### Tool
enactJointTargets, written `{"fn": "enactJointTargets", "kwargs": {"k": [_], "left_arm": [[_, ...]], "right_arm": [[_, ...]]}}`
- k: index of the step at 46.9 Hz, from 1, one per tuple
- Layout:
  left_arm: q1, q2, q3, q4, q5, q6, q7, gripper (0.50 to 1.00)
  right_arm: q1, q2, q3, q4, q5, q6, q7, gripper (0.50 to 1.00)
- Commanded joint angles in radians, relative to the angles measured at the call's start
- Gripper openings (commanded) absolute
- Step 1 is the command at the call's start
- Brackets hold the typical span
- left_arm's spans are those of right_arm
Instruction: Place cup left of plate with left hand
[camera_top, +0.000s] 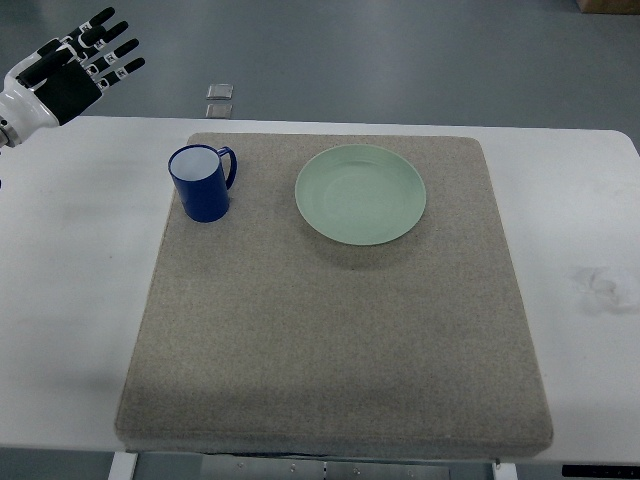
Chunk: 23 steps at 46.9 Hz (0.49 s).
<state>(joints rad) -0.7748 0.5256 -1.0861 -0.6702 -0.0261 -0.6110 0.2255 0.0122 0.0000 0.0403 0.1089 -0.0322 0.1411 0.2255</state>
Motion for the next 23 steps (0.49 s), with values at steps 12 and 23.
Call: {"fn": "enactJointTargets", "kwargs": {"k": [12,23], "left_arm": [[-0.005,-0.018,0.000,0.000,0.000,0.000,0.002,0.999],[0.002,-0.018,-0.002,0.000,0.002,0.000,0.002,0.999]], "right_arm": [[0.002,0.000,0.001,0.012,0.001,0.012,0.000,0.932],[-0.003,0.000,0.001,0.020,-0.002,0.003,0.005,0.932]]}}
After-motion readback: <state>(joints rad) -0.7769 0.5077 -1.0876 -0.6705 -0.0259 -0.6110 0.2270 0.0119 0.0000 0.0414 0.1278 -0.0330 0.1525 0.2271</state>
